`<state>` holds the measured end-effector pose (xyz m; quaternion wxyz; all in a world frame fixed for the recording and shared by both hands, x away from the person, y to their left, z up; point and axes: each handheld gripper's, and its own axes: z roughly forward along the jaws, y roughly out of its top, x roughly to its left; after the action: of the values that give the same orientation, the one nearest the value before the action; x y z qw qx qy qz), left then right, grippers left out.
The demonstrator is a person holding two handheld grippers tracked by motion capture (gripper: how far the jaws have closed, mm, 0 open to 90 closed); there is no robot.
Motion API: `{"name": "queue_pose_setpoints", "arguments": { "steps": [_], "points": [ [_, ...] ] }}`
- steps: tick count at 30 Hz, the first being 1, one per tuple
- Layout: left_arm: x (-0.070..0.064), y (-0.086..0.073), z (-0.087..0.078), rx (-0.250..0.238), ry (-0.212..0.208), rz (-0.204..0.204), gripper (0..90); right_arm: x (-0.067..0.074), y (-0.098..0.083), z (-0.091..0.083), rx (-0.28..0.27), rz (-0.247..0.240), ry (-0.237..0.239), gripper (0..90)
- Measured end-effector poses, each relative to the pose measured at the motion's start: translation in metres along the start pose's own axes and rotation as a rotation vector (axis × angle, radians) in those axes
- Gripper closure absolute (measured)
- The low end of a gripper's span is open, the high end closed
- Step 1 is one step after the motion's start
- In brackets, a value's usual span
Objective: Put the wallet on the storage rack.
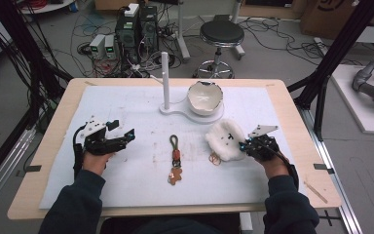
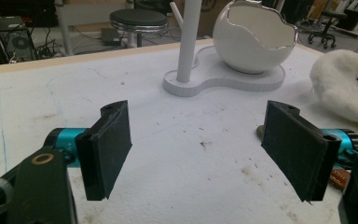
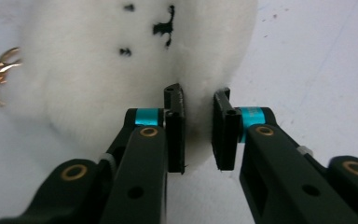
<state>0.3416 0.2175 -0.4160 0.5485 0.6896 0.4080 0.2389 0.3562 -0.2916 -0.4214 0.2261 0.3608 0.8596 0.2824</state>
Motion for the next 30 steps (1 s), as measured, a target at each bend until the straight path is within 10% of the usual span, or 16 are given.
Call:
{"name": "queue_pose_setpoints", "arguments": {
  "steps": [4, 11, 15, 20, 30],
  "points": [
    [0.000, 0.000, -0.001, -0.001, 0.003, -0.004, 24.4, -0.011, -0.007, -0.001, -0.059, 0.212, 0.026, 51.0],
    [0.001, 0.000, -0.002, 0.000, 0.005, -0.003, 24.7, -0.011, -0.019, 0.001, -0.014, 0.391, 0.135, 41.0],
    [0.000, 0.000, -0.001, 0.002, 0.005, -0.007, 24.8, -0.007, -0.019, 0.007, 0.040, 0.405, 0.183, 41.7],
    [-0.001, 0.000, 0.001, 0.011, -0.010, 0.007, 26.8, -0.006, -0.017, 0.006, 0.039, 0.386, 0.215, 77.2],
    [-0.010, 0.005, 0.003, -0.015, -0.108, -0.002, 32.6, -0.002, 0.003, -0.029, -0.282, 0.140, 0.222, 82.9]
  ]
}}
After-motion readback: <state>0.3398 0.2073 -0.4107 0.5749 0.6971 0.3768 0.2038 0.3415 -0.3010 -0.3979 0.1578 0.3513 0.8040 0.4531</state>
